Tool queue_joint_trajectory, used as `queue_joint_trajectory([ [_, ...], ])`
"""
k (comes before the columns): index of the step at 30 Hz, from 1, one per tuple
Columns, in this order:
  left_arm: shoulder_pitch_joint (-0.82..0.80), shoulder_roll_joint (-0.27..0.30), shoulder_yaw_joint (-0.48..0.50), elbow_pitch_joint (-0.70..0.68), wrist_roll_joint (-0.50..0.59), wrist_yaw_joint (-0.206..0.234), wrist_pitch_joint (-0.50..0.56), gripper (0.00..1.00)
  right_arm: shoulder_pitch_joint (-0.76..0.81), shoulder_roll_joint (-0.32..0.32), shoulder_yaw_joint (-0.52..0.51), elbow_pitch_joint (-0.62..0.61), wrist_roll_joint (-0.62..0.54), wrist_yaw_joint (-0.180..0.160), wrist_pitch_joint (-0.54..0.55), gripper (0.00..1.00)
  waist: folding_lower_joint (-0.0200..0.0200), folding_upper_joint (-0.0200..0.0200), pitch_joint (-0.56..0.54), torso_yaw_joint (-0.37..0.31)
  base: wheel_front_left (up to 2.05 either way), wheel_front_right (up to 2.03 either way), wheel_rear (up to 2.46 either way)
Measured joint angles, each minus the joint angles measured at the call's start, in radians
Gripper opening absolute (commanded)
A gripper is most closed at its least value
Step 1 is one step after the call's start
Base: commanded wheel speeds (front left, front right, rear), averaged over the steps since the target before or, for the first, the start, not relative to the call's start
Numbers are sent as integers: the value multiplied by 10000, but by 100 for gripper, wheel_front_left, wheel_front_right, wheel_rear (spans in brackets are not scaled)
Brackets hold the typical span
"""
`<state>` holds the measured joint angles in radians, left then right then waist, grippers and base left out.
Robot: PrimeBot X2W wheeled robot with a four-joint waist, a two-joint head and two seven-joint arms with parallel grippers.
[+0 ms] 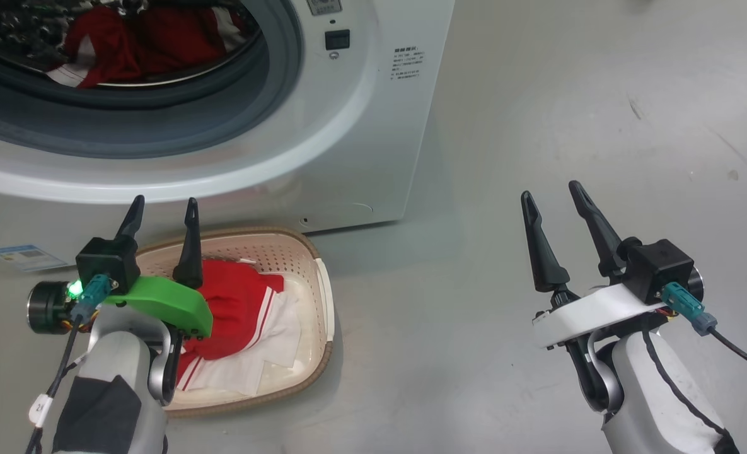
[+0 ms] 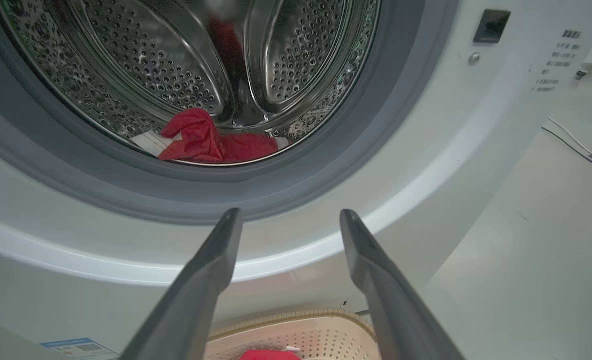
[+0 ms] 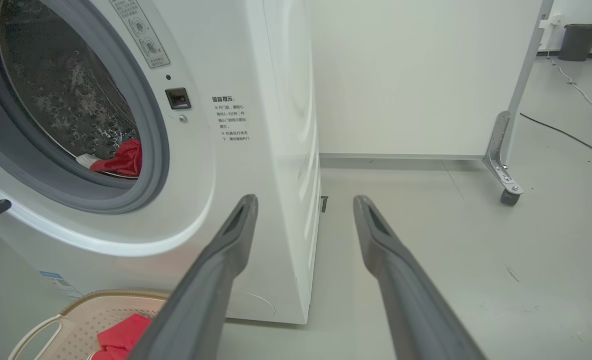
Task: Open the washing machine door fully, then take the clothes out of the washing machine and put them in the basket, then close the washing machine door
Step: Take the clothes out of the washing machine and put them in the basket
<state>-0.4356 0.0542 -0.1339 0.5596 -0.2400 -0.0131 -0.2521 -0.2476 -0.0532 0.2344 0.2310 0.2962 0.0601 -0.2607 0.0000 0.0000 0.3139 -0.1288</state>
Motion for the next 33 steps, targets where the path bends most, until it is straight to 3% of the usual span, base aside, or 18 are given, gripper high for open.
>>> queue_joint_trajectory([
  [33,3824,-38,-290,-2111,36,625,17,100,2153,35,-188,564,-77,4,2,100,-1,0,-3158,652,0,0,0],
])
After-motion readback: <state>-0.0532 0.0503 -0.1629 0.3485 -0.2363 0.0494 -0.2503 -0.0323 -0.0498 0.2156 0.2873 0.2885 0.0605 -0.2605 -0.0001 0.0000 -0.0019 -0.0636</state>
